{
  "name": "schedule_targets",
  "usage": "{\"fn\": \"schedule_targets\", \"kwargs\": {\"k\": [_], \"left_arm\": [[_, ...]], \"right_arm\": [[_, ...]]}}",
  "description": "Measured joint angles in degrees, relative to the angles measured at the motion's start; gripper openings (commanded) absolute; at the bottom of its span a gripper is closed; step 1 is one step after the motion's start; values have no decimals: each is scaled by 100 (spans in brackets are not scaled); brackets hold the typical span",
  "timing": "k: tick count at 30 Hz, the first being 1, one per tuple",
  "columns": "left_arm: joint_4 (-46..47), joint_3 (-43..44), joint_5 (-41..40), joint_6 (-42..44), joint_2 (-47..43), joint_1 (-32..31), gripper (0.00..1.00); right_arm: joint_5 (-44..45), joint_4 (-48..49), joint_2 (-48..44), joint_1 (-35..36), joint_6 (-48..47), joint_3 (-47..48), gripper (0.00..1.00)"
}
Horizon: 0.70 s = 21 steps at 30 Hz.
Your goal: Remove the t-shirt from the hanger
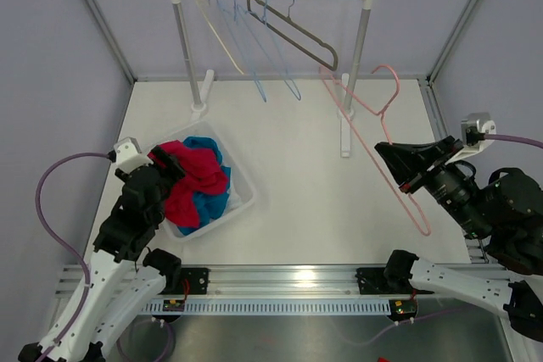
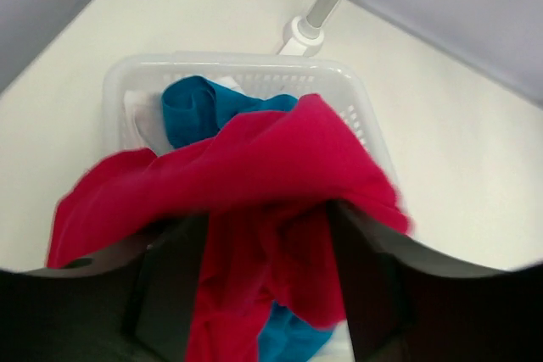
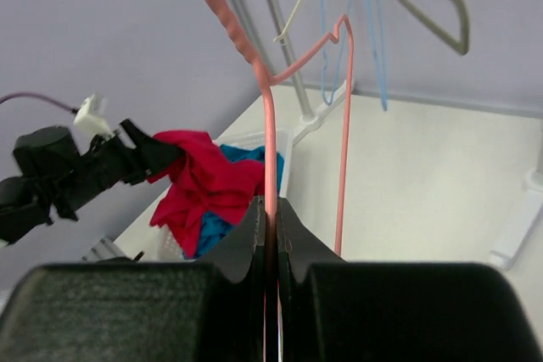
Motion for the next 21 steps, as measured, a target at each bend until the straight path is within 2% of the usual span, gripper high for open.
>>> {"fn": "schedule_targets", "kwargs": {"k": [1,2,3,9,13,16,21], "left_arm": [[-68,0,0,-155,-85,0,91],[-103,-2,2,-155,-164,0,97],[-111,-11,33,-245,-225,0,99],[-289,55,575,-315,-629,0,99],[-522,621,1283,-109,-887,0,99],[-516,852,1792,52,-1231,0,99],[-581,702,2653,295,-1720,0,99]], "right_arm": [[170,-24,76,0,-109,118,0],[313,-31,131,0,-205,225,0],[501,-48,190,2,-330,341,0],[1416,24,859,2,-1093,1023,0],[1661,81,1609,-50,-1534,1513,0],[1394,129,2085,-671,-1639,1705,0],[581,173,2756,-2190,-1569,1729,0]]}}
